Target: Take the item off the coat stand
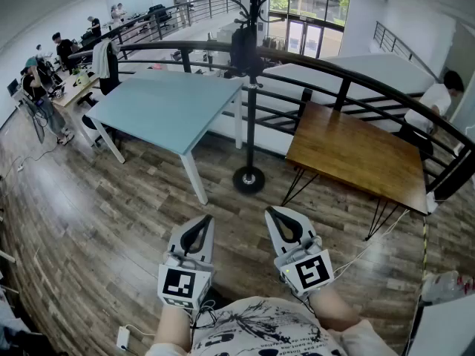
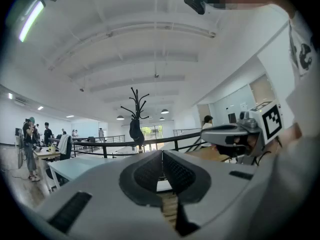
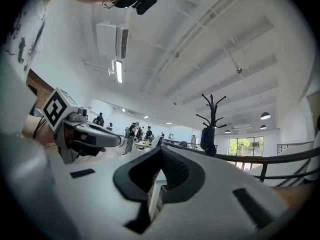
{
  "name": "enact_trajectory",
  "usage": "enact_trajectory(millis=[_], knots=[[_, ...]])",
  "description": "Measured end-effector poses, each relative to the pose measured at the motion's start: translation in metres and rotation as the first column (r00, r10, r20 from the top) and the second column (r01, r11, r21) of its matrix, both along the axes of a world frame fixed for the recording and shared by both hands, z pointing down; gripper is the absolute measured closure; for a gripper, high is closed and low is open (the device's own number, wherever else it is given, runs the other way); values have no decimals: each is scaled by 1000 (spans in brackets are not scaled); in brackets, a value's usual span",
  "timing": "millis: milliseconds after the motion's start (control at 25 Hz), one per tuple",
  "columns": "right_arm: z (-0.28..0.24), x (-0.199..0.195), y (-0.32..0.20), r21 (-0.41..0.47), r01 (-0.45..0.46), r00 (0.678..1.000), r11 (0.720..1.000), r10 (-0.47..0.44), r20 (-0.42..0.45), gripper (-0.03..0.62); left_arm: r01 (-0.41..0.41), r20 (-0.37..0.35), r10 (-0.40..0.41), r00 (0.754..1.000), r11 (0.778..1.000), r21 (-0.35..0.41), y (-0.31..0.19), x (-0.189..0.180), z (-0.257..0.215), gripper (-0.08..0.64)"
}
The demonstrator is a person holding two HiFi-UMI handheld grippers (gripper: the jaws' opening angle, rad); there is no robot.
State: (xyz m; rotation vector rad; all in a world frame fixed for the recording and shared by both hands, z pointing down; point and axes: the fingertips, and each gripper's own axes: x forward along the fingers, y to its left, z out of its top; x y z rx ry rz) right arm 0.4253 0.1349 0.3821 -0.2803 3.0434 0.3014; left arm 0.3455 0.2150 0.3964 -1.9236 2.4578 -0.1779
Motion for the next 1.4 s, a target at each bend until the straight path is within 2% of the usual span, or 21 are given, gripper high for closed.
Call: enact_trajectory(millis=[240,400,520,720,920,1280,1400], knots=[[3,-3,-13,-13,-4,1000,1000,4,-3,601,-5,13,5,1000,1000,4,-15,-4,5,555],[8,-10,-17,-21,-17,1000,1000,17,-12,600,-13,-14,13,1000,1000,-6,-17,-10,7,555],[12,-22,-21,-22,-37,999,999,37,-15,600,-13,-17,13,1000,1000,1,-18,-25,12,555],[28,-61,-29,-45,-53,997,998,50,-58,598,-11,-56,9,998,999,-34,-16,-61,22,555],[30,-122,-38,-57,-84,995,995,80,-62,598,-15,-59,15,998,1000,-11,-21,-126,18,555],[21,-265,-58,-59,-180,982,982,177,-65,598,-28,-77,30,997,999,23,-26,-297,7,555],[19,-299,-64,-63,-219,974,974,215,-68,598,-31,-87,33,996,999,19,-25,-341,0,555]])
